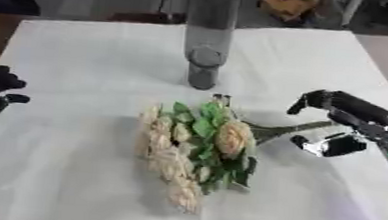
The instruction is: Arrange flowers into the vase.
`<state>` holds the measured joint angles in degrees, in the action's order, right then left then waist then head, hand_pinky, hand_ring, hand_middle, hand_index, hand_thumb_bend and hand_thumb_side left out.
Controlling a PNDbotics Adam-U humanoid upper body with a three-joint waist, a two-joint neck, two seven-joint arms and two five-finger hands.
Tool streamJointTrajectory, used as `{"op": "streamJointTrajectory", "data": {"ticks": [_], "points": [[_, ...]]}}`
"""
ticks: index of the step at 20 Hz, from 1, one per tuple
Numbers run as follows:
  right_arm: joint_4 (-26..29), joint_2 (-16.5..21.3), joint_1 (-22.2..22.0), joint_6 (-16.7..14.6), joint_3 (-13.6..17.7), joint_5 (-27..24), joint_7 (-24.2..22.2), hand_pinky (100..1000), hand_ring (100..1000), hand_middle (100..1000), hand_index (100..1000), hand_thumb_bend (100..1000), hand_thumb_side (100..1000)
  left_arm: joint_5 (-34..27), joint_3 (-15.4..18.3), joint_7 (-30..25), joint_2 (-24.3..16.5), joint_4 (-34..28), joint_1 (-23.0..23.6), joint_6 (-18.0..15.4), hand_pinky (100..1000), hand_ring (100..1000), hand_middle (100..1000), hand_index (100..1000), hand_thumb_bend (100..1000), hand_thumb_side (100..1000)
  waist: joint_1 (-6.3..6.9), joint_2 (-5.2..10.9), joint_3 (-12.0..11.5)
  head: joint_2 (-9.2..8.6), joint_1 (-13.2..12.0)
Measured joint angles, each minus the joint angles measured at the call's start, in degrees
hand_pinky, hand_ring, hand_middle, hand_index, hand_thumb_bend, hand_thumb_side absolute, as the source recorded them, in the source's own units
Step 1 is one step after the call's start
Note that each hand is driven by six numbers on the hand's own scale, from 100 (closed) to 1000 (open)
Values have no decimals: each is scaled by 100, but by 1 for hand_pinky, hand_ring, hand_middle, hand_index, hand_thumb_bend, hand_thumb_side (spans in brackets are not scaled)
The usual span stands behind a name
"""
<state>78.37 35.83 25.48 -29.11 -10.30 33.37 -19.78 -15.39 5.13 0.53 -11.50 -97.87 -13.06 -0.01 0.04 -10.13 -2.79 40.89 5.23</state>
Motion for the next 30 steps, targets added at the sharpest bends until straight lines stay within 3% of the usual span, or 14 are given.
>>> {"op": "streamJointTrajectory", "data": {"ticks": [30], "points": [[-684, -446, 375, -108, -140, 664, 30, 763, 750, 628, 765, 286, 293, -17, -35, -15, 2, 0, -2, -6, 572, 645, 554, 656, 625, 803, 2, 0, -37, 40, 41]]}}
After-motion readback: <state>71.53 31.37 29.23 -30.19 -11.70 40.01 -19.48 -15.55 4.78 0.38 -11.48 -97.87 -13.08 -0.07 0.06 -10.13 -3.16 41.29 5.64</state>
